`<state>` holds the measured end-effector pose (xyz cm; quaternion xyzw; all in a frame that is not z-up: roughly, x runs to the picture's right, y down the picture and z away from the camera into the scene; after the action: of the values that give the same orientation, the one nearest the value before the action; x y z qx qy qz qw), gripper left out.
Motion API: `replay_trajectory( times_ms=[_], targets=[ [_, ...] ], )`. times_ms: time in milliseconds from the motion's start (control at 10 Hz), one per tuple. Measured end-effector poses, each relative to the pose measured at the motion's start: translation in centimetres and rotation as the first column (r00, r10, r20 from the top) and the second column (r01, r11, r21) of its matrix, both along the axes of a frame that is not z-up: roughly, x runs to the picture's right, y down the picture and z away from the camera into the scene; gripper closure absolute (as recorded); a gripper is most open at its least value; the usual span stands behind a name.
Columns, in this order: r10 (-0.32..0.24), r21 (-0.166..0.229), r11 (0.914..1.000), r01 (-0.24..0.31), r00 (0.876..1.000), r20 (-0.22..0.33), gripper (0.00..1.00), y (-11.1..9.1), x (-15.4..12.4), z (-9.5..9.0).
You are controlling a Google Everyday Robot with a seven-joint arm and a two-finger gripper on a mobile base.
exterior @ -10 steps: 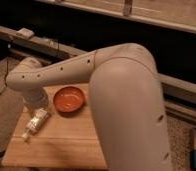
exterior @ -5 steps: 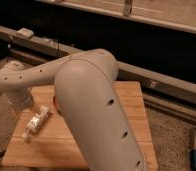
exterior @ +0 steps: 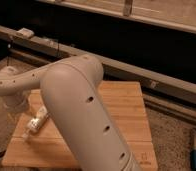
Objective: Place the bottle in the ceramic bowl
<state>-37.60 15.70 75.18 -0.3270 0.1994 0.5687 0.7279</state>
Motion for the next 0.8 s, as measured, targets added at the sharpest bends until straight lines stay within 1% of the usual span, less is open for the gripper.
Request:
replay_trajectory(
  times_ms=[300, 800],
  targets=[
    [0.02, -0.014, 0.9997, -0.021, 0.999, -0.04, 0.35, 0.4, 0.0, 1.2],
    [0.058, -0.034, 0.9975, -0.063, 0.991, -0.123, 0.35, 0.5, 0.9, 3.4]
  ],
)
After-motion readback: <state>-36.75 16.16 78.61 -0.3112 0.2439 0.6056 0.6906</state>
